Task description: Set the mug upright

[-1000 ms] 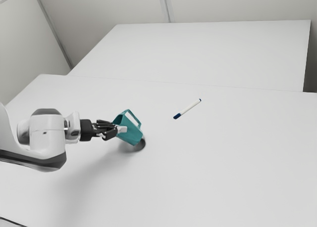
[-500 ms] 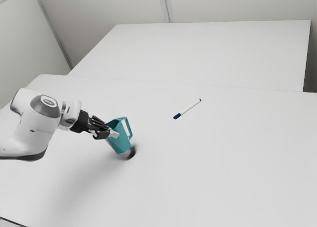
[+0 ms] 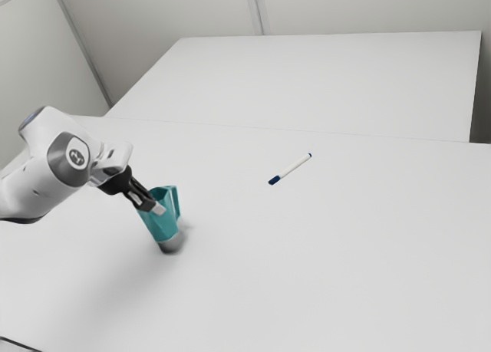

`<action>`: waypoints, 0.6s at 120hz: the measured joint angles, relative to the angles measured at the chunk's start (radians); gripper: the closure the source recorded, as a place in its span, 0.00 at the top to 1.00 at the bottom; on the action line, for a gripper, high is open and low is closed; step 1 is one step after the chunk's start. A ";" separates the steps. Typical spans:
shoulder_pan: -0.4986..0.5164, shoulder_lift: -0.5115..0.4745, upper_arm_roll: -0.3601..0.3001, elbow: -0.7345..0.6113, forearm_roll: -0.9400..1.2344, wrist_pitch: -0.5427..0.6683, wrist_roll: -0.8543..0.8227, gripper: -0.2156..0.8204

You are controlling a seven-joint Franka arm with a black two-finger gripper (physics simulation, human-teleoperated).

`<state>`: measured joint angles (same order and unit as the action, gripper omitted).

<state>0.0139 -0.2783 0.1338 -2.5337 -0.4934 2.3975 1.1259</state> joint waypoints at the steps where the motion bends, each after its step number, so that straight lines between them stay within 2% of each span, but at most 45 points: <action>1: 0.000 0.001 0.000 0.004 0.013 0.000 -0.008 0.03; 31: -0.036 0.101 -0.008 0.114 0.283 -0.004 -0.230 0.03; 72: -0.121 0.155 -0.008 0.157 0.343 0.025 -0.471 0.03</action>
<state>-0.1071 -0.1234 0.1261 -2.3768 -0.1509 2.4224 0.6552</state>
